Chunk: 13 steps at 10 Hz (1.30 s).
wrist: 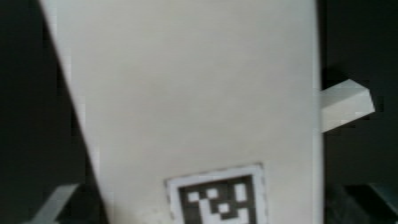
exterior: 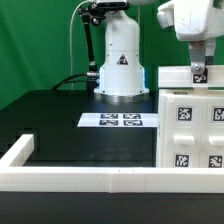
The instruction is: Assemble cabinet
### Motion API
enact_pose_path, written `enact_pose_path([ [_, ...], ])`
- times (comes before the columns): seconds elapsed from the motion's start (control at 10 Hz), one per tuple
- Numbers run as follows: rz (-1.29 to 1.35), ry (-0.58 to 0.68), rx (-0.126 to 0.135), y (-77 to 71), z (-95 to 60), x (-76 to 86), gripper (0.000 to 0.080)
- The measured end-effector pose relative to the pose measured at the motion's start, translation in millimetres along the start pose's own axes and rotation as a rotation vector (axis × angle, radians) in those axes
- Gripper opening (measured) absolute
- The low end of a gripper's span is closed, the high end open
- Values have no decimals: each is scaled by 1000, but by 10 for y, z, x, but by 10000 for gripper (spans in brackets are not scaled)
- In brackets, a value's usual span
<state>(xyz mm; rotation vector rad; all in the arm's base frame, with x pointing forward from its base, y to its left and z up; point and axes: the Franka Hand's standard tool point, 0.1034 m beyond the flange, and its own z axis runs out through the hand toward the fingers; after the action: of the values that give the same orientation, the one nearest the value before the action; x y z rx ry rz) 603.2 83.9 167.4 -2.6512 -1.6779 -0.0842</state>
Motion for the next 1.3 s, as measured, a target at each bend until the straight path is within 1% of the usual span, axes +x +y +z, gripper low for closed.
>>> enact_pose_path([
  [0.4,91,0,0,2,1,-5,551],
  [0.5,264,1,1,1,2,-3,552],
  [0.9,599,1,1,-1,5,-4,553],
  [1.1,769,6,-3,12,3,-3,553],
  [1.2,837,16,-11,32,-4,7,553],
  [1.3,951,18,-11,36,-7,9,553],
])
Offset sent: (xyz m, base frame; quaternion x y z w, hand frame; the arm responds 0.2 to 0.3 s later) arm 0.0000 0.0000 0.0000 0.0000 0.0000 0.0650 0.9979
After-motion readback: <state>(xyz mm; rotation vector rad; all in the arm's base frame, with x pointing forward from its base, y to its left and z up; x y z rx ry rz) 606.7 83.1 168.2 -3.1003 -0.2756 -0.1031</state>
